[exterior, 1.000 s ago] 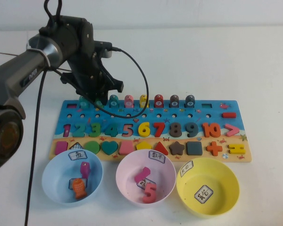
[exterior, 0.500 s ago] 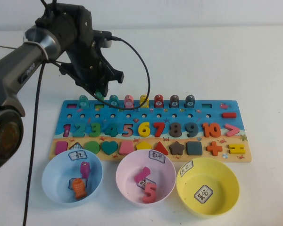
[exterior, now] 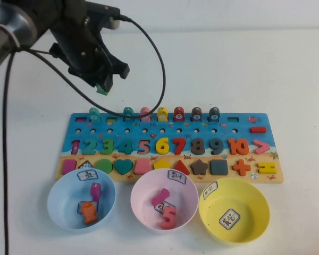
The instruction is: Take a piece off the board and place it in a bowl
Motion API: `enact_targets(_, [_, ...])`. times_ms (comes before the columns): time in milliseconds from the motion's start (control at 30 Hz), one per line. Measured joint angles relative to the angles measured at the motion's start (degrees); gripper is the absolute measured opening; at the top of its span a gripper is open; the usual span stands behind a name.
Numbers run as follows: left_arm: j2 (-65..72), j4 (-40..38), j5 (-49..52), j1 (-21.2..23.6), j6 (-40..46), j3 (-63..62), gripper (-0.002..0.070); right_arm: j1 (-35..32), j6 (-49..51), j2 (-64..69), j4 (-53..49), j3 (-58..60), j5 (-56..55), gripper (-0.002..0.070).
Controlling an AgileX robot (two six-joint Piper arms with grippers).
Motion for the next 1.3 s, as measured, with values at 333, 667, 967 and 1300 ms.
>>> enact_targets(333, [-26.6,-2.2,-2.2,-3.7,0.8,35.6,0.0196,0.0,0.0,0.0,0.0,0.0,0.0,-0.0018])
enact_targets(667, [-42.2,-6.4,-21.5,-6.6,-1.9,68.0,0.0196,0.0,0.0,0.0,0.0,0.0,0.0,-0.0018])
enact_targets(967, [-38.1,-2.4,-28.1,-6.6,-2.0,69.6,0.0203,0.0,0.0,0.0,0.0,0.0,0.0,-0.0018])
enact_targets(1300, [-34.0,-0.4,-30.6,-6.6,-2.3,69.6,0.0387,0.0,0.0,0.0,0.0,0.0,0.0,-0.0018])
